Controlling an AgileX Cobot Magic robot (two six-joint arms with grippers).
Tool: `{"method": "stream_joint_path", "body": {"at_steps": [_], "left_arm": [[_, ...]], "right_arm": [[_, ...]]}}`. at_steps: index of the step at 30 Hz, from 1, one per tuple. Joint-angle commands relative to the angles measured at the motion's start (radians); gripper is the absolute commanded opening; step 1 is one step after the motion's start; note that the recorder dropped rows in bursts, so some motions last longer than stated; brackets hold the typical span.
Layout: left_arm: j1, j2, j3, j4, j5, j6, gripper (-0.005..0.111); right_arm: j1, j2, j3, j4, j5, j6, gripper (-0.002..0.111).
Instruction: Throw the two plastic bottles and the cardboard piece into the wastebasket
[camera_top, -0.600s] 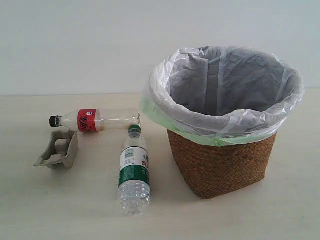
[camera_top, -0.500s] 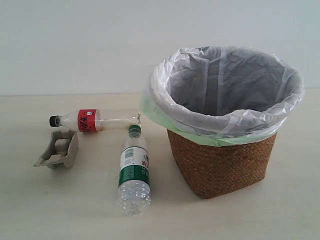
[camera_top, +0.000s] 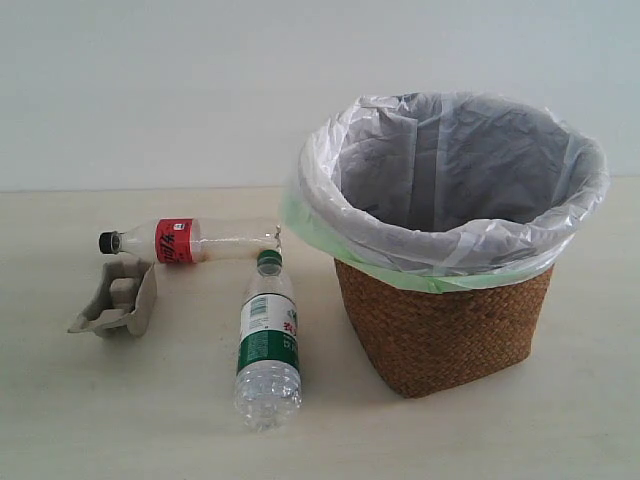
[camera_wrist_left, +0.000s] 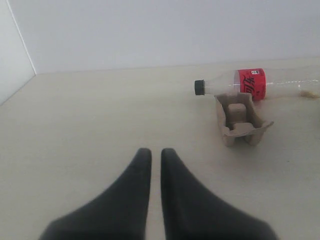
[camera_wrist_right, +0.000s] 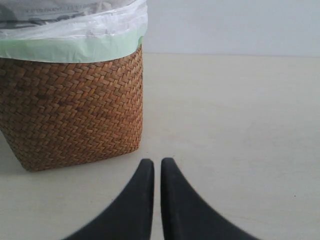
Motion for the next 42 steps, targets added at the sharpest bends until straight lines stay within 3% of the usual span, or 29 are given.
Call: {"method": "stream_joint_path", "body": {"at_steps": [1, 11, 13, 14, 16, 19, 21, 26, 29, 32, 34, 37, 42], "left_arm": [[0.003, -0.001, 0.002, 0.018, -0.144, 0.051, 0.007], [0.003, -0.001, 0.002, 0.011, -0.607, -0.012, 0.007], [0.003, -0.001, 0.002, 0.011, -0.698, -0.129, 0.007], [0.003, -0.001, 0.002, 0.011, -0.786, -0.345, 0.007], [0.003, -0.001, 0.002, 0.015, -0.857, -0.625, 0.007], [0.003, -0.001, 0.002, -0.08, -0.924, -0.649, 0.004], [0.003, 0.023, -0.086, -0.055, -0.814, -0.68, 0.004], [0.003, 0.199, -0.445, 0.256, -0.399, -0.733, 0.004], [-0.01, 0.345, -0.628, 0.262, -0.174, -0.722, 0.004], [-0.044, 0.445, -0.725, 0.239, -0.073, -0.665, 0.004], [-0.077, 0.513, -0.775, 0.16, -0.002, -0.566, 0.004], [-0.139, 0.668, -0.853, -0.161, 0.181, -0.197, 0.004], [-0.155, 0.85, -0.861, -0.471, 0.31, 0.195, 0.004]], "right_arm": [[0.001, -0.006, -0.001, -0.008, -0.009, -0.003, 0.002], [0.001, -0.006, -0.001, -0.008, -0.009, -0.003, 0.002], [0.001, -0.006, -0.001, -0.008, -0.009, -0.003, 0.002], [0.001, -0.006, -0.001, -0.008, -0.009, -0.003, 0.002], [0.001, -0.006, -0.001, -0.008, -0.009, -0.003, 0.002], [0.001, -0.006, -0.001, -0.008, -0.009, -0.003, 0.002], [0.001, -0.006, -0.001, -0.008, -0.009, -0.003, 0.002], [0.001, -0.006, -0.001, -0.008, -0.009, -0.003, 0.002], [0.001, -0.006, -0.001, -0.008, -0.009, -0.003, 0.002], [0.001, -0.006, -0.001, -0.008, -0.009, -0.003, 0.002], [0.001, -0.006, -0.001, -0.008, -0.009, -0.003, 0.002], [0.001, -0.006, -0.001, -0.008, -0.009, -0.003, 0.002], [0.001, -0.006, -0.001, -0.008, -0.009, -0.003, 0.002]]}}
